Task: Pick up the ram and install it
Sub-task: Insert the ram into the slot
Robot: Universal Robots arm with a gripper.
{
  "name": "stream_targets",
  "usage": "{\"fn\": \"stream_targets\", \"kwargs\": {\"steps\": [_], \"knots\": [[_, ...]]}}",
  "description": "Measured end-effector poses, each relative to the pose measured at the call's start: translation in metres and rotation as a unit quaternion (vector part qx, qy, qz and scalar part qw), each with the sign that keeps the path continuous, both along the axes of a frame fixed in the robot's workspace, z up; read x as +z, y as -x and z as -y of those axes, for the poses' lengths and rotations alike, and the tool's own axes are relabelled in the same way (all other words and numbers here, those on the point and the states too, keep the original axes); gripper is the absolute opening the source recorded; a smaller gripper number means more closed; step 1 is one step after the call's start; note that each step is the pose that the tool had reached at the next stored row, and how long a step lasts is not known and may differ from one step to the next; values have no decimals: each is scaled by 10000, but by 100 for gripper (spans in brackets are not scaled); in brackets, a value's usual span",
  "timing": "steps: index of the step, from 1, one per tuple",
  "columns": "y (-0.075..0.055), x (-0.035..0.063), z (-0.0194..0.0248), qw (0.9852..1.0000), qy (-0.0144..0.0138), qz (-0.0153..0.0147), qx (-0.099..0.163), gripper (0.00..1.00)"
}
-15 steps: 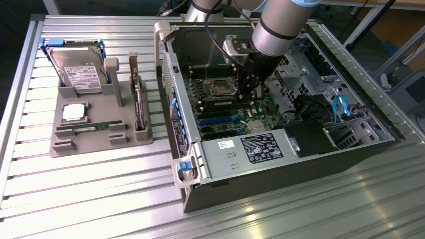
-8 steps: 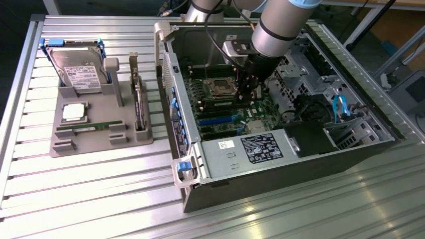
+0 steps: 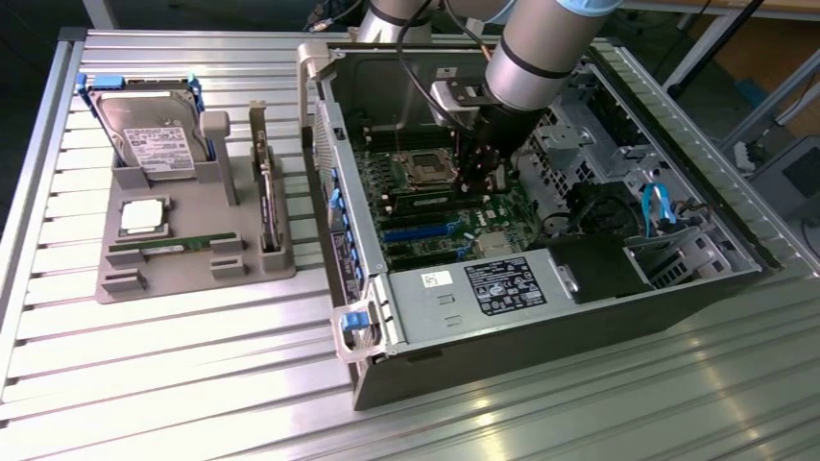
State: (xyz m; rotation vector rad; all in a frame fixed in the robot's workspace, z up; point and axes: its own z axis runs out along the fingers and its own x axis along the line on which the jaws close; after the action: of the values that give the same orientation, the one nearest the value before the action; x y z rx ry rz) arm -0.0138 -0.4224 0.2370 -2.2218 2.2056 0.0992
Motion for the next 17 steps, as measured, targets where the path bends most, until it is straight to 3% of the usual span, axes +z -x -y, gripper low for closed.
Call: {"fn": "stream_targets", "kwargs": {"steps": [17], "knots": [[0,-1,-15,10000,0,0,-96,12]]}}
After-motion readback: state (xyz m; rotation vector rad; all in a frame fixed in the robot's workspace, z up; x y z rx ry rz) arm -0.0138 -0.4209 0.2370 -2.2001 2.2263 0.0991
